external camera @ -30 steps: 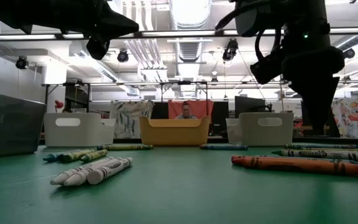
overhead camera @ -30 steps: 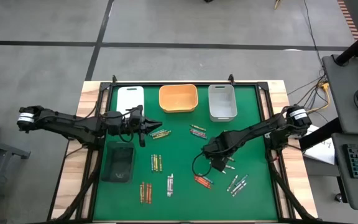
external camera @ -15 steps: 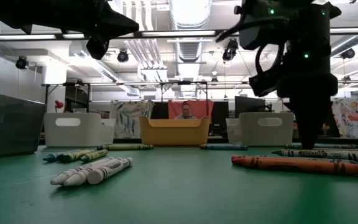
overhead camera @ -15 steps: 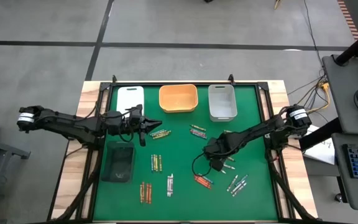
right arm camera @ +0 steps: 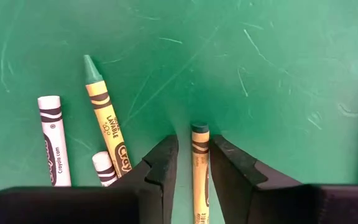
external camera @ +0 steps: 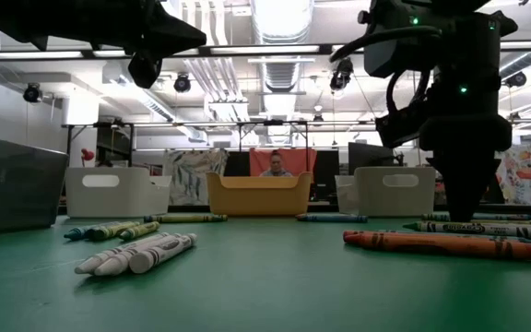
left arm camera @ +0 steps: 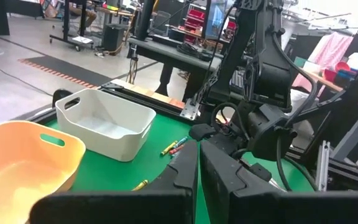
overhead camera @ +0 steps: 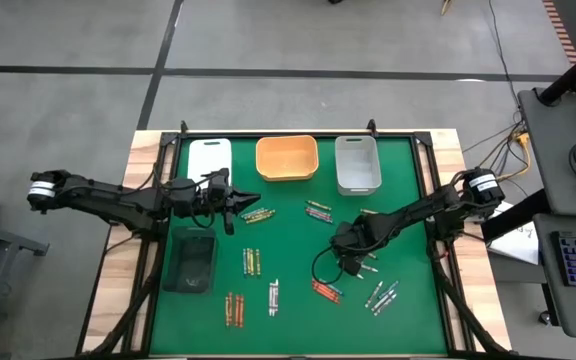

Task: Sort crayons
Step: Put the green crayon into the yellow bin

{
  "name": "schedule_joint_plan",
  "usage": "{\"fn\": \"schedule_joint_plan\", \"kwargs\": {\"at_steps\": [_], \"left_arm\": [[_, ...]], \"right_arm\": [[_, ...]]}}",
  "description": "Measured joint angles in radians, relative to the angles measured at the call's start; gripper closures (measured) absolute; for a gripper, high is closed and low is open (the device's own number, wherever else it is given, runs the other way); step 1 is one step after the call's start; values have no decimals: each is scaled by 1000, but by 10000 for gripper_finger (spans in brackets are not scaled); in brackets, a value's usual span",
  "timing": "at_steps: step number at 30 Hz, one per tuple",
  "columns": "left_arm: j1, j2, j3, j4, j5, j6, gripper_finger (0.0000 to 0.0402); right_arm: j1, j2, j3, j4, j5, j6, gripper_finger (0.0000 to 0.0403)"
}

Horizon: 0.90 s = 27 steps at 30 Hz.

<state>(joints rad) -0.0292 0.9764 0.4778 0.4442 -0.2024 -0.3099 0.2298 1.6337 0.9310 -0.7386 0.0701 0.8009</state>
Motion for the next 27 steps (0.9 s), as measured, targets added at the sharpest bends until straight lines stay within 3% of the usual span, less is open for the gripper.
{"fn": "schedule_joint_plan", "kwargs": {"at_steps": [12,27], "left_arm": [[-3,0,0,17,2,-75,402],[-15,0,0,68,3,-74,402]], "right_arm": [[0,2,-2,19,4,-2,387],[-2,-30,4,18,50,-46,394]]}}
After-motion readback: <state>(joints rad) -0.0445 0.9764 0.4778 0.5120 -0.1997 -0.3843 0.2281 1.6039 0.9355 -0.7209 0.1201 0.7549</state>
